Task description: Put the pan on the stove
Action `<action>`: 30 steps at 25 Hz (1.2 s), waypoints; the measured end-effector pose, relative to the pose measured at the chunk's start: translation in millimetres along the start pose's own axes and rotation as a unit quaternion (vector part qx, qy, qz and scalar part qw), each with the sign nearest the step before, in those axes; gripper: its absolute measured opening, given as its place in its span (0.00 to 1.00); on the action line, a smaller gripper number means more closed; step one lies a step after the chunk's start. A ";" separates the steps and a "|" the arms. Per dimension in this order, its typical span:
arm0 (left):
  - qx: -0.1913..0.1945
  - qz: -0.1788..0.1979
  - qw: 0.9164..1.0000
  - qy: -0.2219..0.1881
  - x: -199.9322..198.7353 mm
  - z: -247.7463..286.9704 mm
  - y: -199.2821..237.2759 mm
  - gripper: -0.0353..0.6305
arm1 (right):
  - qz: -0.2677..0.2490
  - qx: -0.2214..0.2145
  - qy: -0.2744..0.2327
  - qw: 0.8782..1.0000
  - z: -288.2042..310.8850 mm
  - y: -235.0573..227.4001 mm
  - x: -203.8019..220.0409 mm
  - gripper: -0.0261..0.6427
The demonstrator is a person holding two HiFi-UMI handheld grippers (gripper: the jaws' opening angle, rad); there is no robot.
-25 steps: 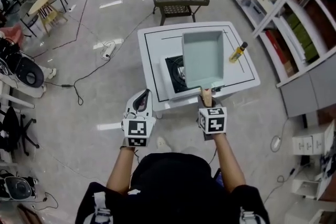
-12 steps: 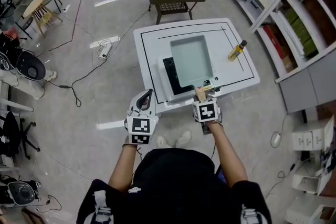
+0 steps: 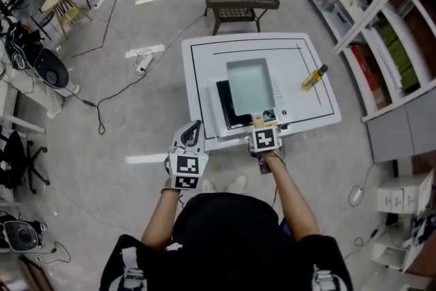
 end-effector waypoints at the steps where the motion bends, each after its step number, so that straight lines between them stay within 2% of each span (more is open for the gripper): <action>1: 0.000 -0.007 1.000 0.002 2.3 -0.2 0.2 0.09 | -0.004 -0.007 -0.006 1.000 2.3 3.1 -3.9 0.14; 3: -0.003 -0.017 1.000 0.005 7.6 -2.4 1.1 0.09 | -0.010 0.000 0.003 1.000 6.1 3.5 -1.8 0.14; 7: -0.015 -0.010 1.000 0.013 15.3 -2.8 -0.1 0.09 | -0.010 0.026 0.046 0.999 12.0 -4.9 13.9 0.14; 9: -0.022 -0.008 1.000 0.003 13.7 -4.1 1.0 0.09 | -0.009 0.031 0.051 0.998 14.9 -8.2 13.0 0.14; 13: -0.024 -0.012 1.000 -0.013 8.1 -8.4 -0.3 0.09 | -0.001 0.018 0.060 0.998 20.0 -6.3 15.7 0.14; 20: -0.024 -0.003 1.000 -0.006 9.5 -2.6 -3.6 0.09 | -0.008 0.030 0.077 0.997 22.1 -7.4 18.9 0.14; 30: -0.026 0.004 1.000 -0.005 6.0 -0.8 -7.6 0.09 | 0.002 -0.015 0.068 0.998 14.5 -0.9 11.5 0.15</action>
Point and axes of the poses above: the fingertips, and each gripper's own axes: z forward along the fingers, y to its left, x out of its underside, the point moved 1 cm from there along -z, backward along the fingers, and after that the axes turned 12 degrees about y, right-handed, at the moved point
